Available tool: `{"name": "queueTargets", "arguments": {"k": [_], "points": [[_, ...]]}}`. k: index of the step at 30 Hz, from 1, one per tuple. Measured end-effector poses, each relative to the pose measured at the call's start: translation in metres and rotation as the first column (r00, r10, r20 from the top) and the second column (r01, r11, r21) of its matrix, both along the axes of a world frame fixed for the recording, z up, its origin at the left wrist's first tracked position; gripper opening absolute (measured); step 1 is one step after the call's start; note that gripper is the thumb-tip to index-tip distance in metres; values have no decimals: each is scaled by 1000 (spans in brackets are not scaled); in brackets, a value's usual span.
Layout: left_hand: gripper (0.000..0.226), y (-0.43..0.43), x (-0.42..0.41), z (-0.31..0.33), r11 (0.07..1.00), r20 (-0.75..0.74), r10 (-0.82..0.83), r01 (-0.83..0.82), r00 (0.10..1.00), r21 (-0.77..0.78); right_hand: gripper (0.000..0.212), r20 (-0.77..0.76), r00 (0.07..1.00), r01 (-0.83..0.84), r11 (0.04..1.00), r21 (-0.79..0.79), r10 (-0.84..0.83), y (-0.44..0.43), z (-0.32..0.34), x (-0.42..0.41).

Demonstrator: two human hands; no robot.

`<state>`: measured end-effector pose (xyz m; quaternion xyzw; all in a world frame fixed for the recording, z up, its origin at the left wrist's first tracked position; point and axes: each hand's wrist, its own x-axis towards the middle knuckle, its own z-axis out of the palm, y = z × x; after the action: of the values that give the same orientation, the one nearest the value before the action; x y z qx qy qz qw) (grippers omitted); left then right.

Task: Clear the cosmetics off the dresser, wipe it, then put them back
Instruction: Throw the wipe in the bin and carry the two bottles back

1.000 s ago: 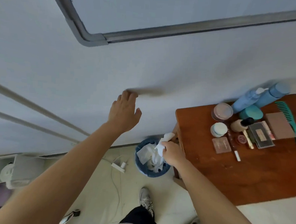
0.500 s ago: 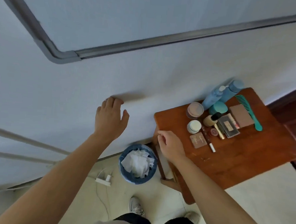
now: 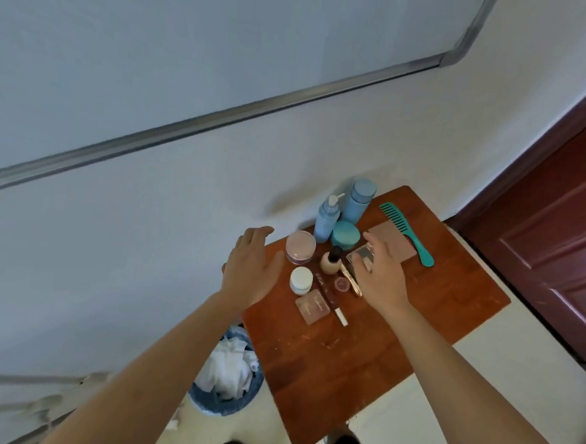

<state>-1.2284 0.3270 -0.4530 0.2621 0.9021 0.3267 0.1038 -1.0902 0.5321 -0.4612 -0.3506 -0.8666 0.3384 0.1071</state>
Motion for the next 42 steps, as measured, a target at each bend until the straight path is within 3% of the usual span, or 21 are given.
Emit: {"name": "queueTargets", "arguments": {"k": [7, 12, 18, 21, 25, 31, 35, 42], "points": [[64, 118, 2, -29, 987, 140, 158, -152, 978, -50, 75, -34, 999, -27, 999, -30, 26, 99, -27, -43], [73, 166, -19, -54, 963, 87, 253, -243, 964, -115, 65, -121, 983, -142, 989, -38, 136, 139, -58, -95], [57, 191, -18, -63, 934, 70, 358, -356, 931, -43, 66, -122, 972, -214, 972, -95, 202, 156, -85, -111], [57, 188, -12, -55, 922, 45, 388, -386, 921, -36, 64, -168, 968, -196, 979, -61, 184, 157, -76, -103], [57, 183, -6, -19, 899, -6, 432, -430, 902, 89, 63, -267, 957, -133, 990, -46, 116, 160, -40, -91], [53, 154, 7, 58, 928, -148, 306, -261, 940, 265, 61, -422, 905, 61, 998, 5, -54, 139, 32, -44], [54, 126, 22, 118, 913, -222, 175, -74, 959, 402, 66, -551, 813, 236, 972, 16, -188, 108, 91, -3], [54, 96, 75, 194, 777, -251, -67, 209, 966, 594, 61, -686, 641, 513, 857, 51, -343, 29, 167, 99]]}}
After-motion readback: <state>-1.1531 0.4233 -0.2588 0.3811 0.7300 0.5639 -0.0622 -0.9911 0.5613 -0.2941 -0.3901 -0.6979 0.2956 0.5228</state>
